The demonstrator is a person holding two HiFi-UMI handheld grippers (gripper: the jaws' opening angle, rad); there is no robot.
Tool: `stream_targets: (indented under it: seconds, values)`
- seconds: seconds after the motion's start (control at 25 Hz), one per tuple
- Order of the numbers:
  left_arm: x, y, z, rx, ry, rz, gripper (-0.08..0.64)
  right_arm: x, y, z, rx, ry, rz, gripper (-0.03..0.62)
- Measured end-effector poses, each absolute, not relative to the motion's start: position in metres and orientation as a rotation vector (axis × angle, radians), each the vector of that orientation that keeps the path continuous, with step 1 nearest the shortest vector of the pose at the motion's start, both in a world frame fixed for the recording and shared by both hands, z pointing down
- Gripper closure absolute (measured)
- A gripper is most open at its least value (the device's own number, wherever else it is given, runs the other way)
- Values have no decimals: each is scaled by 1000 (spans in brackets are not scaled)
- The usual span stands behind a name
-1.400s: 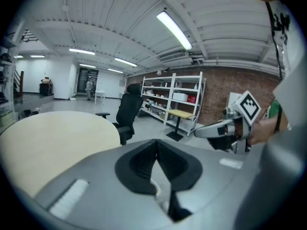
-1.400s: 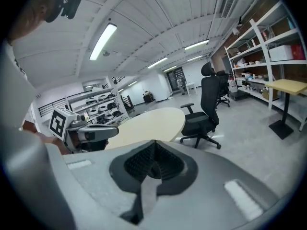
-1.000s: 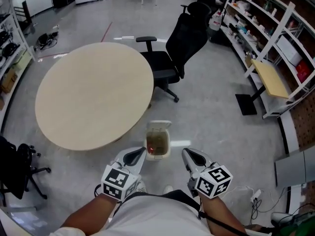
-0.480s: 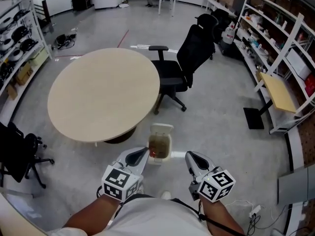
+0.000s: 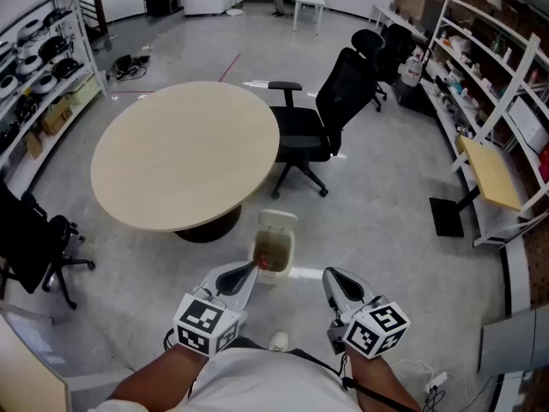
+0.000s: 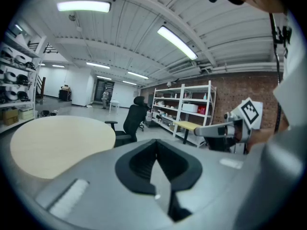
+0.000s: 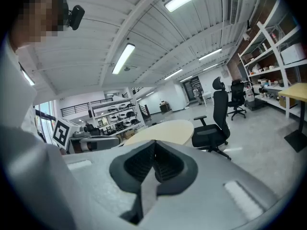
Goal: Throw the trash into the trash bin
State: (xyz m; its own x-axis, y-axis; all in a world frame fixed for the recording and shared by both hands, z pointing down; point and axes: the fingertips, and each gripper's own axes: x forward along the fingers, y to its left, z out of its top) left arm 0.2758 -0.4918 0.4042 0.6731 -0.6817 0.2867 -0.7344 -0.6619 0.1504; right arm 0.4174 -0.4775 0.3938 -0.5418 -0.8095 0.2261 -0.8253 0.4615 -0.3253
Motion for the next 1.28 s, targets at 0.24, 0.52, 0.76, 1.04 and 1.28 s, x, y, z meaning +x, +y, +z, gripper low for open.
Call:
stream_targets:
  seconds: [0.24, 0.52, 0.76, 1.04, 1.28]
  values:
    - [270, -477, 406, 2581, -1210, 289, 551, 421, -472, 393, 1442, -2688, 627, 589]
    - [266, -484, 404, 2572, -1209, 285, 551, 411, -472, 396, 1417, -2695, 621, 589]
    - [261, -500, 399, 2601, -1161, 303, 551, 403, -475, 393, 1490, -2656, 619, 590]
    - [254, -514, 393, 2640, -1094, 285, 551, 394, -477, 384, 1576, -2611, 558, 591]
    - [251, -517, 393, 2653, -1045, 274, 551, 390, -476, 390, 1625, -2586, 646, 591]
